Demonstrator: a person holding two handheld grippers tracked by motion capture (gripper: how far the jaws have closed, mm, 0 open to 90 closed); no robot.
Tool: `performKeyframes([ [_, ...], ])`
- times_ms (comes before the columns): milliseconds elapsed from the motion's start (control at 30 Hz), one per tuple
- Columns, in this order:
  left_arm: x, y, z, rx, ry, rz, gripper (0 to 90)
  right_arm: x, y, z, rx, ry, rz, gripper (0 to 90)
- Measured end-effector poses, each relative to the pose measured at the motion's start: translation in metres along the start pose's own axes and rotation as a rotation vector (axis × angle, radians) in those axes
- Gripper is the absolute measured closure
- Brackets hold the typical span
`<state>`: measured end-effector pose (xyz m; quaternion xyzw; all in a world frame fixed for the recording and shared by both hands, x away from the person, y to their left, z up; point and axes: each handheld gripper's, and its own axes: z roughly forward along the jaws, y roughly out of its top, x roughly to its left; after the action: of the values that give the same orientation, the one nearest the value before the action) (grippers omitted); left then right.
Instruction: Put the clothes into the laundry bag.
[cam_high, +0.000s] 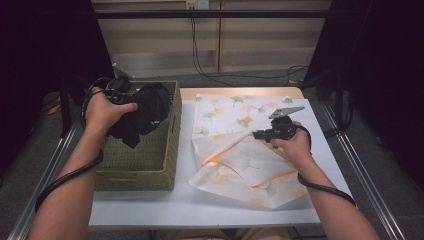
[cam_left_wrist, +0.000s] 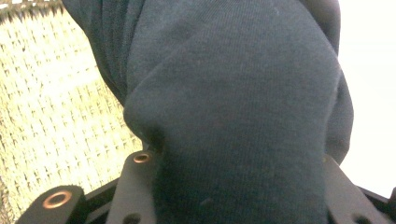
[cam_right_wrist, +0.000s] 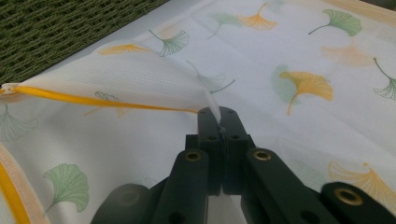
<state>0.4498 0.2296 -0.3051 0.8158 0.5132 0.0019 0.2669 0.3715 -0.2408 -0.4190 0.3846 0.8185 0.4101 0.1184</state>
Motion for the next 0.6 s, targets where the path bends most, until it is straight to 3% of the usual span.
performKeyframes([
  [233,-0.010,0.008,-0.010,-0.008,-0.028,0.011,58.7,0.000,0.001,0.000,0.001,0.004,-0.001,90.0],
  [300,-0.013,0.010,-0.013,-0.004,-0.036,0.035,58.7,0.001,0.000,0.001,0.003,0.000,0.003,90.0],
  [400,-0.018,0.012,-0.014,-0.013,-0.048,0.031,58.7,0.001,0.000,0.001,0.005,-0.001,0.001,90.0],
  [600,-0.022,0.013,-0.014,0.002,-0.054,0.060,58.7,0.001,0.000,0.000,0.005,0.000,-0.002,90.0],
])
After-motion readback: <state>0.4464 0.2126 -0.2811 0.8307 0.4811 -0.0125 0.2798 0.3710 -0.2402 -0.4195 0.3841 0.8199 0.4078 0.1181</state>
